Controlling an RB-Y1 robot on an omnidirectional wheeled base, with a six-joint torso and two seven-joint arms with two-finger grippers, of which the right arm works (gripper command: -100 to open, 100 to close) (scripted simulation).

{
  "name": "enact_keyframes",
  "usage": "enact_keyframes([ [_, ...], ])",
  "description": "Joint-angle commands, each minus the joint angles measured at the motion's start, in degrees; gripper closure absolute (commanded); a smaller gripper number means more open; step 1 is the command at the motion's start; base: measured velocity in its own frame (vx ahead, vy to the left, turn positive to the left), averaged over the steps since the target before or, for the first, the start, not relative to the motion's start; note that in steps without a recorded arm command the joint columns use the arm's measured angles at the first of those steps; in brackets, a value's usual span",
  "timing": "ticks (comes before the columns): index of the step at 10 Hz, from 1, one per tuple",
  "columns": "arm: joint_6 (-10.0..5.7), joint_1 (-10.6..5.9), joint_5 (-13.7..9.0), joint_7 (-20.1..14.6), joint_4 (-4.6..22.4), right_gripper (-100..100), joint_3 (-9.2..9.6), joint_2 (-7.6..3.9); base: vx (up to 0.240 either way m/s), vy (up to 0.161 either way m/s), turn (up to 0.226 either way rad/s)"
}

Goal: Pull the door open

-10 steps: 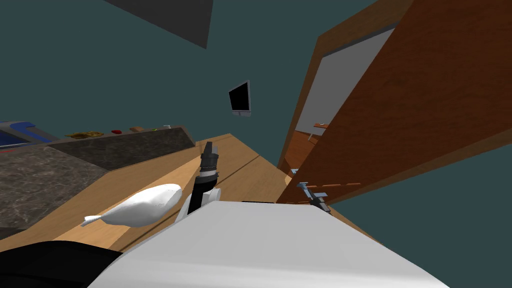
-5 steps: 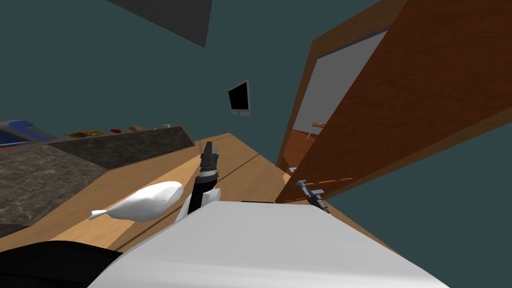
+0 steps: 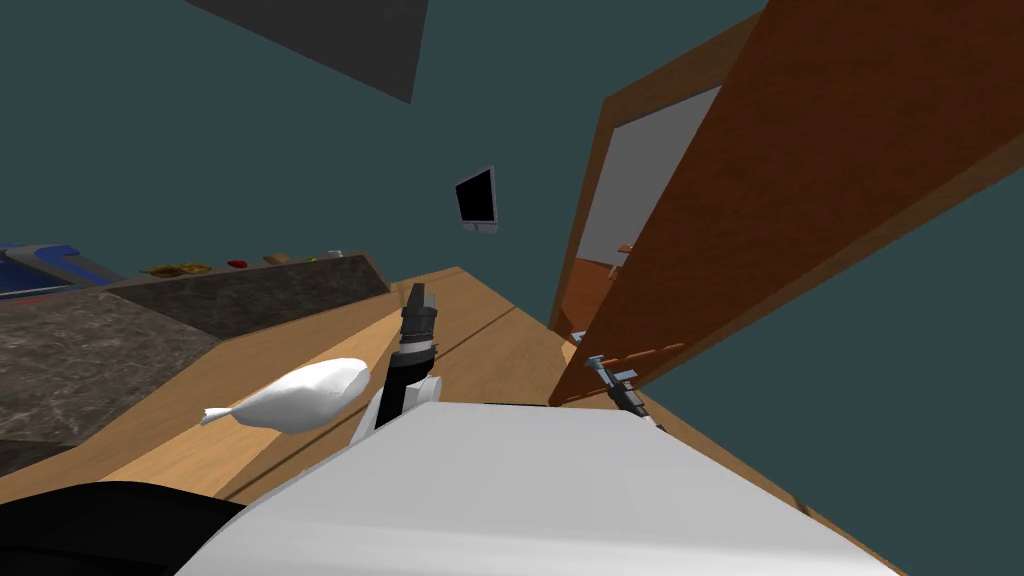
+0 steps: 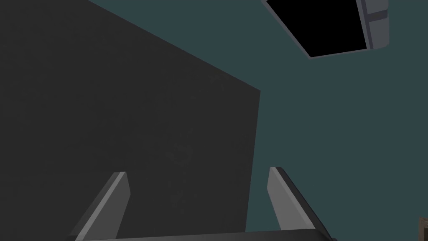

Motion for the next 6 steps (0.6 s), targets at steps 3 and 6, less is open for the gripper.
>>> enact_keyframes([
  [3,1.09,-1.19,0.85,-0.12,-3.04,100,1.59,0.69,-0.138,-0.033,-0.012],
  [6,2.05,-2.98,1.43,-0.14,-0.47,100,2.86,0.99,-0.046,-0.027,0.001],
])
